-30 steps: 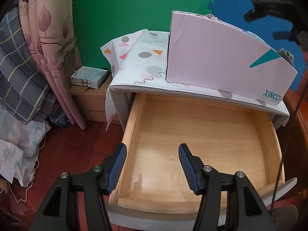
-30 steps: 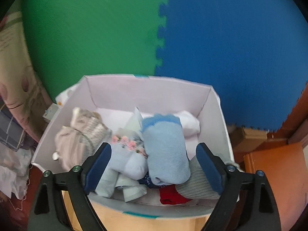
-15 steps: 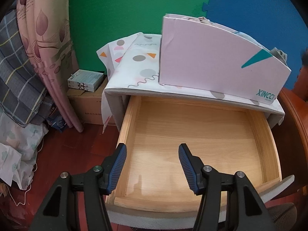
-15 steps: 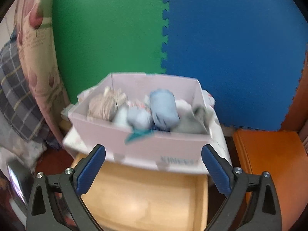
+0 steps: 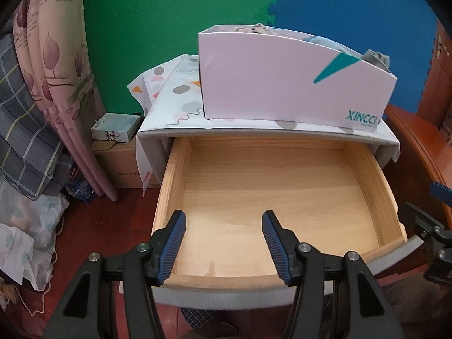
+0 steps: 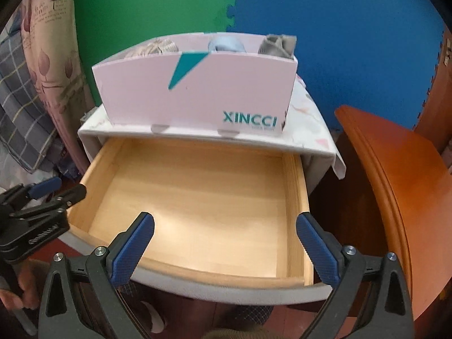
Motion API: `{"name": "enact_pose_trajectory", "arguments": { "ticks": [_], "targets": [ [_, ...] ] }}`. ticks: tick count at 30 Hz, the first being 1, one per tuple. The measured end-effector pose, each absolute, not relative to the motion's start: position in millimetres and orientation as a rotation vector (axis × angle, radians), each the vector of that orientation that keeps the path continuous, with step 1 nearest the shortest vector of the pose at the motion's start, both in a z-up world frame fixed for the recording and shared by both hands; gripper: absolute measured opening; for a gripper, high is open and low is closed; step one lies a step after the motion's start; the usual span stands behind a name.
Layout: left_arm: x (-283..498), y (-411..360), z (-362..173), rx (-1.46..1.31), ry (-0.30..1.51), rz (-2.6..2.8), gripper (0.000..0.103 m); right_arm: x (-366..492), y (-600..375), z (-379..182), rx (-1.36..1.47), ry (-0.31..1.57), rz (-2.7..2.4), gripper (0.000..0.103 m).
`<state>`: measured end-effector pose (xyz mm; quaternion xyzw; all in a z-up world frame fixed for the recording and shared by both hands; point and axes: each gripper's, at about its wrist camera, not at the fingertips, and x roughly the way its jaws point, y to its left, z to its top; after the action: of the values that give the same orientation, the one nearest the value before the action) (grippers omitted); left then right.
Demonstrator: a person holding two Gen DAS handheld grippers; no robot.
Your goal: Take underwear out of drawer
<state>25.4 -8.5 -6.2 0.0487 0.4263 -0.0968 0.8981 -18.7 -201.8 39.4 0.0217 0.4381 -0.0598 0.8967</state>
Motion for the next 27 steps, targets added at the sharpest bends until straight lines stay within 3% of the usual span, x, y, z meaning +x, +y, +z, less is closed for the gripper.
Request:
{"name": "enact_pose_trajectory", "arguments": {
  "ticks": [27],
  "targets": [
    [17, -15, -7, 0.125, 0.878, -0.163, 0.057, -26, -209, 12, 0.107, 0.969, -0.147, 0.1]
  ]
}}
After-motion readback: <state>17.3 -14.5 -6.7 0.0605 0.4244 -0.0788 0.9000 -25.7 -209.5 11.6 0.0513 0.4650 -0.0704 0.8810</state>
